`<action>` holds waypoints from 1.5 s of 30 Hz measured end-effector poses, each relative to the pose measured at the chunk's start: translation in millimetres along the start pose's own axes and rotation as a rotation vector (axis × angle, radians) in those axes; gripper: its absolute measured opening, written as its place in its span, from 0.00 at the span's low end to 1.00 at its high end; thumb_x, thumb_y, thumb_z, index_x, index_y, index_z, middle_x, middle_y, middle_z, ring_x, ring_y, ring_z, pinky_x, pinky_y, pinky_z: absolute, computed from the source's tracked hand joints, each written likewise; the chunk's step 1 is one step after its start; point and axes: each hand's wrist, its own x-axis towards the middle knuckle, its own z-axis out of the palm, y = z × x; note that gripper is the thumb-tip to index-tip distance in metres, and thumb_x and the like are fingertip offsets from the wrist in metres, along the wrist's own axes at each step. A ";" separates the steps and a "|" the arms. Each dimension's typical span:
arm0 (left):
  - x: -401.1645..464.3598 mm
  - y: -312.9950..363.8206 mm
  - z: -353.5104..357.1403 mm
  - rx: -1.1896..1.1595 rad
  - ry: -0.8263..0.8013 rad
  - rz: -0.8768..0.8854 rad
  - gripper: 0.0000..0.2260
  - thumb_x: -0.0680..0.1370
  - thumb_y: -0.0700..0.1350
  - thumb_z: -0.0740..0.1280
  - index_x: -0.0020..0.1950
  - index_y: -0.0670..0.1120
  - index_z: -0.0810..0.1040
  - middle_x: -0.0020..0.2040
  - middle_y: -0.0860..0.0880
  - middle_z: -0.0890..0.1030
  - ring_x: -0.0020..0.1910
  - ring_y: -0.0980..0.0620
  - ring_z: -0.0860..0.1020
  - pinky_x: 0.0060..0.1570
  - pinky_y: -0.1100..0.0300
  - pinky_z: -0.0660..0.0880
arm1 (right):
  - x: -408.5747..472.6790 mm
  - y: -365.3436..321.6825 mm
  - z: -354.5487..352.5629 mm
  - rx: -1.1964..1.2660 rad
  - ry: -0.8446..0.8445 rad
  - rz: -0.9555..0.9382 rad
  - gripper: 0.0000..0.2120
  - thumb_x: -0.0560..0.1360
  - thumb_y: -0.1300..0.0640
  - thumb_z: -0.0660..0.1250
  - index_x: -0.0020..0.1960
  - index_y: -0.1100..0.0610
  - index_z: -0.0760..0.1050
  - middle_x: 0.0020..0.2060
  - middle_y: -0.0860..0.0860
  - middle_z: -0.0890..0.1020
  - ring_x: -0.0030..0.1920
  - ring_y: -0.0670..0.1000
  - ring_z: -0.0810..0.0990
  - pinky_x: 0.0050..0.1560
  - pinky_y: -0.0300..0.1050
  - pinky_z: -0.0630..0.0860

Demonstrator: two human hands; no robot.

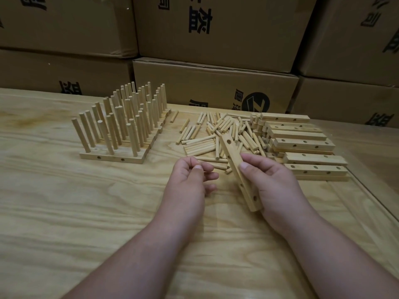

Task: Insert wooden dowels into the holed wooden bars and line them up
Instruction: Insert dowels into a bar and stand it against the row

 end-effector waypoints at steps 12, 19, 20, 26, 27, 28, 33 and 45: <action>-2.5 4.9 -3.9 -0.176 -0.160 -0.080 0.15 0.86 0.43 0.57 0.55 0.49 0.84 0.53 0.46 0.87 0.55 0.48 0.85 0.50 0.58 0.82 | -2.8 7.2 12.7 0.083 -0.257 -0.019 0.12 0.74 0.64 0.73 0.55 0.54 0.84 0.52 0.50 0.87 0.55 0.50 0.85 0.54 0.40 0.80; 0.7 7.5 -5.4 -0.295 -0.099 -0.083 0.07 0.83 0.42 0.64 0.62 0.47 0.73 0.49 0.44 0.87 0.45 0.50 0.86 0.41 0.58 0.82 | 7.9 5.8 -4.1 -0.640 -0.020 -0.296 0.21 0.80 0.53 0.67 0.71 0.42 0.71 0.58 0.40 0.78 0.57 0.41 0.76 0.58 0.35 0.73; 0.4 7.0 -5.0 -0.279 -0.091 -0.072 0.07 0.83 0.43 0.65 0.60 0.49 0.73 0.48 0.45 0.88 0.43 0.52 0.86 0.39 0.59 0.81 | 10.1 6.6 -7.7 -0.768 -0.011 -0.302 0.22 0.80 0.54 0.65 0.73 0.42 0.69 0.64 0.40 0.75 0.64 0.43 0.72 0.66 0.40 0.69; -1.2 5.2 -9.0 -0.159 -0.066 -0.047 0.12 0.80 0.49 0.70 0.61 0.58 0.74 0.45 0.46 0.87 0.37 0.55 0.82 0.40 0.55 0.76 | 13.1 18.9 -8.4 -1.164 -0.142 -0.268 0.25 0.80 0.55 0.58 0.75 0.39 0.64 0.74 0.34 0.64 0.72 0.43 0.56 0.64 0.44 0.52; -1.8 5.6 -9.9 -0.137 -0.065 -0.049 0.12 0.79 0.50 0.70 0.61 0.60 0.75 0.45 0.46 0.87 0.36 0.56 0.81 0.40 0.55 0.75 | 12.8 19.1 -7.5 -1.177 -0.112 -0.281 0.24 0.80 0.54 0.58 0.74 0.39 0.66 0.71 0.34 0.67 0.70 0.44 0.57 0.61 0.44 0.52; -2.5 6.2 -10.5 -0.111 -0.065 -0.048 0.11 0.80 0.51 0.69 0.61 0.62 0.75 0.45 0.46 0.87 0.36 0.56 0.81 0.41 0.54 0.75 | 12.8 19.4 -6.9 -1.184 -0.074 -0.287 0.23 0.80 0.53 0.59 0.73 0.38 0.67 0.68 0.36 0.69 0.67 0.45 0.59 0.60 0.45 0.53; -3.0 7.5 -12.0 -0.050 -0.043 -0.047 0.09 0.83 0.52 0.65 0.57 0.67 0.80 0.42 0.48 0.86 0.36 0.55 0.80 0.40 0.54 0.75 | 13.4 24.2 -5.3 -1.241 -0.002 -0.285 0.21 0.79 0.52 0.59 0.70 0.37 0.70 0.59 0.41 0.67 0.62 0.46 0.59 0.61 0.49 0.55; -2.7 5.6 -10.6 -0.039 -0.044 -0.089 0.09 0.82 0.52 0.65 0.58 0.56 0.83 0.43 0.49 0.87 0.33 0.58 0.80 0.40 0.56 0.73 | 8.9 19.6 -3.5 -1.106 -0.002 -0.339 0.05 0.80 0.50 0.62 0.50 0.39 0.71 0.50 0.37 0.73 0.58 0.43 0.67 0.58 0.47 0.62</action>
